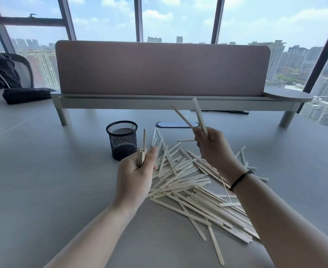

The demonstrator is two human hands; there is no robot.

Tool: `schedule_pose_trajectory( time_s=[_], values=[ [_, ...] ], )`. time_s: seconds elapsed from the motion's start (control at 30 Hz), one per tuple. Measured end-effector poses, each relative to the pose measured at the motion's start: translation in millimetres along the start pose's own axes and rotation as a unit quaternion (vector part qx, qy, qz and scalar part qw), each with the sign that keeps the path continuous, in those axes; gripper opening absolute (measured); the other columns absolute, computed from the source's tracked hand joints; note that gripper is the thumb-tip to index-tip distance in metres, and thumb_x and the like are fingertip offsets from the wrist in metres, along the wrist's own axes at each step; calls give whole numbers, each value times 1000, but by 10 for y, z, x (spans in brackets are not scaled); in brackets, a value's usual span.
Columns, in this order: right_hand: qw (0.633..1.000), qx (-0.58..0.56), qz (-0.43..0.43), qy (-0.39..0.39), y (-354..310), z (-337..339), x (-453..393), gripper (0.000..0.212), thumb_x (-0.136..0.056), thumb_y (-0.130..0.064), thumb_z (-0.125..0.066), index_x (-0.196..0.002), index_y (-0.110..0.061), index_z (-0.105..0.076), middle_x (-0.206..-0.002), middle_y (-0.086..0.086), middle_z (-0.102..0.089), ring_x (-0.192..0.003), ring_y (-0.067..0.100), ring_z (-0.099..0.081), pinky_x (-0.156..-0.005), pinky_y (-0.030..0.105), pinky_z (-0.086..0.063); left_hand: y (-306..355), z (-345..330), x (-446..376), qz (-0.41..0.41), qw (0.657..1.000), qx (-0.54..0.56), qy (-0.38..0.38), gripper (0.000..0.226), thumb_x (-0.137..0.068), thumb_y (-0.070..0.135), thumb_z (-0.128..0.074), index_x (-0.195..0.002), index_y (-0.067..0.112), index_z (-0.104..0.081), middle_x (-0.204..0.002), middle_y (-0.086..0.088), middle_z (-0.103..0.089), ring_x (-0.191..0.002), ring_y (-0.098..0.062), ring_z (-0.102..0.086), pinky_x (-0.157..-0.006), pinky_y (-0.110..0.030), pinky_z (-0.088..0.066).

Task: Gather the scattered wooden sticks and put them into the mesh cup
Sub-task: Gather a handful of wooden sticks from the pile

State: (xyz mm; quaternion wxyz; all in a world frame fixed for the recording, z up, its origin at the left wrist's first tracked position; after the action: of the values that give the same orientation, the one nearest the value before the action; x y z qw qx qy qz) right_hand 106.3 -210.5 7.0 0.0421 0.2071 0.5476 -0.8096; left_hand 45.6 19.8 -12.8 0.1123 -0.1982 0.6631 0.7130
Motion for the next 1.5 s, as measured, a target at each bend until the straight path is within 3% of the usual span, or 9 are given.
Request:
schedule_pose_trajectory(
  time_s=[0.3, 0.47, 0.63, 0.73, 0.83, 0.97, 1.07, 1.3, 1.5],
  values=[
    [996, 78, 6, -35, 67, -134, 139, 58, -98, -47, -50, -74, 5, -44, -51, 3, -45, -44, 17, -39, -48, 30, -35, -17, -20, 9, -1, 1000, -6, -1, 62, -98, 34, -61, -65, -12, -36, -51, -5, -33, -43, -12, -29, -46, -22, -24],
    [996, -32, 55, 60, -273, 69, 67, 51, -96, -51, -50, -66, -12, -37, -53, 5, -36, -48, 18, -32, -48, 31, -27, -16, -11, 5, 4, 1000, -4, 5, 64, -97, 36, -63, -66, -14, -40, -53, -9, -37, -45, -13, -32, -49, -26, -27],
    [981, -38, 142, 123, -581, 57, 250, 48, -98, -45, -47, -69, -10, -31, -60, 4, -29, -54, 17, -26, -50, 31, -23, -19, -27, 20, 8, 1000, 3, -2, 63, -98, 36, -62, -67, -14, -38, -55, -11, -37, -52, -21, -29, -52, -38, -25],
    [984, -43, 129, 118, -508, -62, 310, 44, -101, -31, -53, -71, -4, -34, -61, 5, -32, -53, 11, -27, -49, 23, -27, 9, -26, 29, 2, 1000, -8, -3, 63, -97, 37, -62, -66, -13, -40, -54, -11, -37, -50, -20, -31, -52, -35, -26],
    [986, -57, 98, 119, -414, -86, 330, 50, -97, -30, -60, -74, 8, -37, -60, 20, -39, -54, 22, -33, -51, 34, -31, 47, -15, 36, -2, 1000, -17, -5, 69, -95, 45, -63, -66, -13, -40, -52, -11, -36, -49, -19, -32, -50, -31, -25],
    [983, -97, 57, 146, -384, -1, 315, 51, -92, -36, -66, -77, 6, -39, -70, 36, -48, -53, 26, -39, -50, 43, -40, 57, -22, 23, 7, 1000, -4, -8, 76, -86, 57, -60, -66, -12, -38, -54, -27, -31, -50, -25, -30, -48, -45, -26],
    [979, -115, 51, 159, -436, 52, 288, 54, -87, -44, -66, -76, -1, -35, -67, 36, -43, -55, 26, -36, -49, 52, -40, 59, -24, 18, 2, 1000, -22, -3, 72, -88, 54, -60, -66, -12, -39, -55, -32, -35, -50, -28, -33, -48, -49, -33],
    [978, -133, 81, 135, -515, -15, 422, 47, -93, -24, -68, -74, 0, -33, -55, 11, -34, -50, 21, -28, -44, 35, -23, 14, -13, 8, 6, 999, -31, 0, 74, -87, 56, -60, -67, -12, -40, -57, -32, -37, -52, -25, -35, -50, -50, -36],
    [978, -157, 92, 103, -507, -126, 490, 46, -96, -32, -61, -79, -2, -31, -59, 31, -31, -50, 34, -25, -44, 44, -23, -13, -32, 24, 7, 1000, -13, -3, 66, -91, 49, -61, -66, -9, -42, -55, -28, -37, -51, -22, -36, -53, -40, -31]
  ],
)
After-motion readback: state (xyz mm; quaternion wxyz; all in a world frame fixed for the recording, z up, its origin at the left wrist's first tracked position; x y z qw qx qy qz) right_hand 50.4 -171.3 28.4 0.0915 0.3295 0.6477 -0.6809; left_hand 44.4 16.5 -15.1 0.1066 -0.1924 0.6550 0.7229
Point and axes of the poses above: each hand's wrist, its own x-axis away from the middle knuckle, its own z-axis out of the back of the hand, y = z × x, the point moved 7 cm from there along -x, towards the middle knuckle
